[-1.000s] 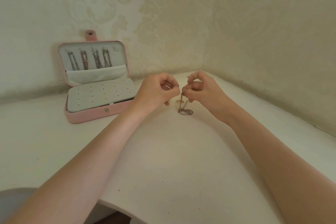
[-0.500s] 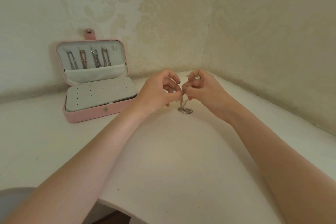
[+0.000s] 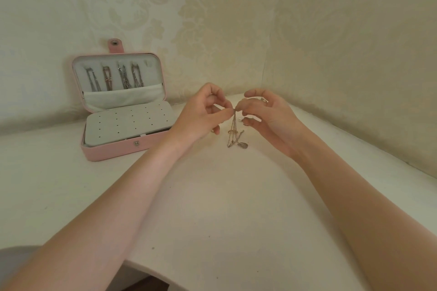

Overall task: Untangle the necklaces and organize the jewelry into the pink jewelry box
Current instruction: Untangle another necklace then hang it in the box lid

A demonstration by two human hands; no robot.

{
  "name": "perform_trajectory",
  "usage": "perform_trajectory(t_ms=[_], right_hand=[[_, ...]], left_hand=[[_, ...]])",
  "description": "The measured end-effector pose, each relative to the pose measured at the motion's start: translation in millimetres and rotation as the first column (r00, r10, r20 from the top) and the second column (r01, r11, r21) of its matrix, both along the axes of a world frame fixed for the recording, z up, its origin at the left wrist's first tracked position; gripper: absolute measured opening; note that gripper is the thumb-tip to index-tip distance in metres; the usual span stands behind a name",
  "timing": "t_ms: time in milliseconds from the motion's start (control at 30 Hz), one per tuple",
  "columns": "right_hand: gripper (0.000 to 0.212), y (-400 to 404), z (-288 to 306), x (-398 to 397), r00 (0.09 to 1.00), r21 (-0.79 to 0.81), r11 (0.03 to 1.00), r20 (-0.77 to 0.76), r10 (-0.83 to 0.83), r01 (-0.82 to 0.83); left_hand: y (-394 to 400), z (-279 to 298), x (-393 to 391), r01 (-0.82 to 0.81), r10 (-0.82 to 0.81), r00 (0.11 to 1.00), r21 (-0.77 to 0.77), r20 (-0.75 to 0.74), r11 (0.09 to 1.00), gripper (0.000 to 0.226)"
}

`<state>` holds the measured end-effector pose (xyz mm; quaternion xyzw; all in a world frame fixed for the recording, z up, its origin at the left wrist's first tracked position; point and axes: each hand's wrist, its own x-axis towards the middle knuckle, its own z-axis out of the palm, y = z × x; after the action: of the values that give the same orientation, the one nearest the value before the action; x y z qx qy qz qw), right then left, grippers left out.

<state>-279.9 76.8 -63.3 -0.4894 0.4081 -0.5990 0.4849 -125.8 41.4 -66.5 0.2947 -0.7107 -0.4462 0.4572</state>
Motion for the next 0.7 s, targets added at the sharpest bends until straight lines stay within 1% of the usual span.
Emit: perform_trajectory(t_ms=[67, 200, 333, 467, 533, 600, 633, 700], right_hand=[[0.026, 0.3, -0.4, -0.2, 0.997, -0.028, 1.0, -0.072, -0.006, 0.004], [0.028, 0.0, -1.5, -0.6, 0.949, -0.062, 0.997, -0.312, -0.054, 0.036], [0.027, 1.2, -0.4, -0.9, 0.9, -0.065, 0.997, -0.431, -0.064, 0.04], [0.027, 2.3, -1.1, 4.1, 0.823, -0.087, 0.995, -0.563, -0.081, 0.039], [0.027, 2.7, -1.3, 5.9, 0.824, -0.092, 0.995, -0.56, -0.081, 0.036], [0.026, 2.4, -1.7, 6.2, 0.856, -0.099, 0.994, -0.51, -0.086, 0.04], [0.025, 2.1, -1.8, 6.1, 0.881, -0.099, 0.994, -0.467, -0.082, 0.04], [0.025, 1.1, -2.9, 6.7, 0.942, -0.082, 0.996, -0.333, -0.05, 0.023]], left_hand=[[0.0, -0.2, -0.1, -0.016, 0.016, 0.999, -0.013, 0.037, 1.0, 0.023], [-1.9, -2.3, 0.4, -0.024, 0.03, 0.991, -0.053, 0.131, 0.998, 0.024], [-2.1, -3.7, -0.9, -0.031, 0.046, 0.982, -0.087, 0.183, 0.996, 0.027], [-1.5, -5.7, -3.1, -0.049, 0.069, 0.969, -0.089, 0.236, 0.995, 0.029], [-1.2, -5.4, -4.4, -0.054, 0.067, 0.972, -0.062, 0.227, 0.997, 0.029], [-1.4, -4.3, -4.9, -0.06, 0.058, 0.985, 0.009, 0.163, 0.998, 0.029], [-1.6, -3.9, -4.6, -0.058, 0.051, 0.992, 0.066, 0.114, 0.996, 0.028], [-1.6, -3.3, -4.2, -0.035, 0.035, 0.999, 0.197, 0.003, 0.98, 0.026]])
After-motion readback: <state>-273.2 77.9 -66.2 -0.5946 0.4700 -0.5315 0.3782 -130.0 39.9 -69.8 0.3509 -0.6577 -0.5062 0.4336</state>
